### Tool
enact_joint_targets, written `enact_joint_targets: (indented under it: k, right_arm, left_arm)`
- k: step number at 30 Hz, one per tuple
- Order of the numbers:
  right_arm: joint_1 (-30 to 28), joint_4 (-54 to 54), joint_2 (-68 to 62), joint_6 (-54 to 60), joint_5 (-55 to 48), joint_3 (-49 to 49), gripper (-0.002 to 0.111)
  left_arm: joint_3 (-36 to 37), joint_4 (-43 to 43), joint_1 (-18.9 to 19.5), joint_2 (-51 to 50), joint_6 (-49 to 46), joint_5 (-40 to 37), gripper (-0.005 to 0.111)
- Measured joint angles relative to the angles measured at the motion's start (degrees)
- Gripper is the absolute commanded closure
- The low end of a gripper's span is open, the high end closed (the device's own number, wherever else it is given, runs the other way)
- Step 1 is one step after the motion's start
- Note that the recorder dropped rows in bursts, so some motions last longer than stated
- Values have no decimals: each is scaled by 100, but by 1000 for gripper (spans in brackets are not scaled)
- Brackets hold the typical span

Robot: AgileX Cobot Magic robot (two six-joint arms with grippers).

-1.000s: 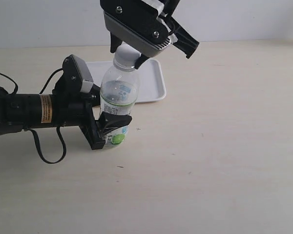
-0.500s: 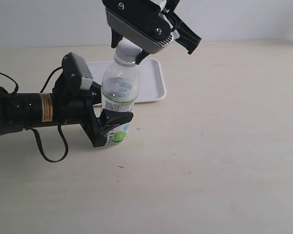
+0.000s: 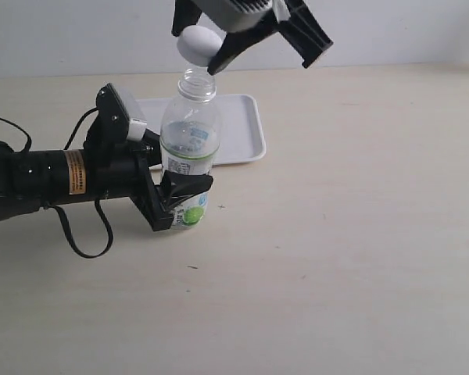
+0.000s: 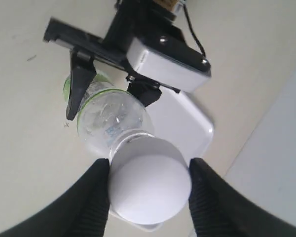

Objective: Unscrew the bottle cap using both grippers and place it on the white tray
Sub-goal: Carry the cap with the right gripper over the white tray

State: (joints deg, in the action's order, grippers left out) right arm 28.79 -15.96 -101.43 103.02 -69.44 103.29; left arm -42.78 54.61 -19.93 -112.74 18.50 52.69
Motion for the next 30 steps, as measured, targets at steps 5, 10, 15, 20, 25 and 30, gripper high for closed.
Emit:
enact_joint_targets:
  k: [5,10,15,20,25,30]
  right_arm:
    - [-98,11,104,-2361,657,0,108]
    - [-502,230,104,-5062,2088,0,108]
    - [-1179,347,-179,-7462,3537,24,108]
    - [-1670,367,-839,-8559,3724,145,108]
    - [-1788,384,-1675,-8955,2935,634,108]
    - [-1788,204,-2438,-9124,2425,1470,108]
  left_arm:
    - [0,-51,0,-11,0,50,107]
    - [0,-75,0,-11,0,128,107]
    - [85,-188,0,-11,-68,189,107]
    - [454,-747,0,-11,-612,707,107]
    - [642,-1236,0,-22,-922,1082,107]
    - [642,-1316,0,-238,-970,1239,107]
